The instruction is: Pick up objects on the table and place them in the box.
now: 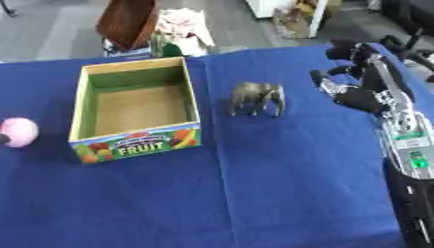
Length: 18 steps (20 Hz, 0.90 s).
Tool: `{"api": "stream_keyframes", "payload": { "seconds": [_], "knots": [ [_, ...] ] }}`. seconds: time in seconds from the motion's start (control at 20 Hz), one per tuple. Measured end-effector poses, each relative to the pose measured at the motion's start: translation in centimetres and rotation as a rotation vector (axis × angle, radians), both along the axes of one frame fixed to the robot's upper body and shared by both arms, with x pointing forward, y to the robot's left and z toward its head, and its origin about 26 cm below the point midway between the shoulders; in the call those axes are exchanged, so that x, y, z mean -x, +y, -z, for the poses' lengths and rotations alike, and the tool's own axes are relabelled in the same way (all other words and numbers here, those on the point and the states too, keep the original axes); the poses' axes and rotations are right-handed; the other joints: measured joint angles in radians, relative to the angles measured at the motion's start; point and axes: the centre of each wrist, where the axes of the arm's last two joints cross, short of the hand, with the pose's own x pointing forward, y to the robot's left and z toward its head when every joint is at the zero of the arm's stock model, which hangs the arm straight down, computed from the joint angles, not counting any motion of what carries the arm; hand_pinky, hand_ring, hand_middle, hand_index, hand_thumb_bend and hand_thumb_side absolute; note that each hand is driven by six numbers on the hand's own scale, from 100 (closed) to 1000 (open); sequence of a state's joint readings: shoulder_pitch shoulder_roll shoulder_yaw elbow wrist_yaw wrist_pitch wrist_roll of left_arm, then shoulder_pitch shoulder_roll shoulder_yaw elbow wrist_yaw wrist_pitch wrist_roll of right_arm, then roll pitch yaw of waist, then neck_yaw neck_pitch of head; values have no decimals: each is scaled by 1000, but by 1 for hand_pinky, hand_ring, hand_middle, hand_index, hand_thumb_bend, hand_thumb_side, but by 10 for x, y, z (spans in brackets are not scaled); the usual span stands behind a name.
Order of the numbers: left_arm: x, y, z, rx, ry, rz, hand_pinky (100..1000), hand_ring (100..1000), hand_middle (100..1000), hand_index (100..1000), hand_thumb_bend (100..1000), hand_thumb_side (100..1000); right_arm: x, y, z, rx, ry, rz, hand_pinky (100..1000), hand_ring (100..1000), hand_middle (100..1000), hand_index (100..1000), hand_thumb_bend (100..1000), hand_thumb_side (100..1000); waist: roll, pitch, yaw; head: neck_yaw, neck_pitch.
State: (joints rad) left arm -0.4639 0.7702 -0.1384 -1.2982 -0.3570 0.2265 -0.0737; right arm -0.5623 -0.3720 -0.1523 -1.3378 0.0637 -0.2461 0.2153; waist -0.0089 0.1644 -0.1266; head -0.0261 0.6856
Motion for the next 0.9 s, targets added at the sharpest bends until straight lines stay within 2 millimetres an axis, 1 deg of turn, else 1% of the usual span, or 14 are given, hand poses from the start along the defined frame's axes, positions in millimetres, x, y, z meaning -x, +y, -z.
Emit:
{"api": "stream_keyframes", "payload": {
  "seconds": [0.35,0.55,0.75,0.85,0.9],
  "knots": [
    [-13,-4,14,-11,47,10,540,605,530,724,821,150,0,1,3,-2,6,-4,657,804,693,842,404,201,0,0,-3,3,0],
    [-17,-7,19,-16,64,16,526,588,513,694,830,172,0,2,5,-4,11,-5,657,804,692,842,403,201,0,0,-4,4,0],
    [-19,-10,24,-12,74,18,511,569,494,647,756,206,0,2,5,-3,13,-6,657,804,693,842,403,201,0,0,-6,5,0],
    [-19,-11,27,-10,81,19,494,545,468,610,722,207,0,2,6,-3,14,-6,657,804,692,842,402,201,0,0,-7,6,0],
    [-19,-11,27,-10,82,18,478,519,436,574,681,194,0,2,6,-3,14,-6,657,804,692,842,402,202,0,0,-8,6,0]
  ]
}}
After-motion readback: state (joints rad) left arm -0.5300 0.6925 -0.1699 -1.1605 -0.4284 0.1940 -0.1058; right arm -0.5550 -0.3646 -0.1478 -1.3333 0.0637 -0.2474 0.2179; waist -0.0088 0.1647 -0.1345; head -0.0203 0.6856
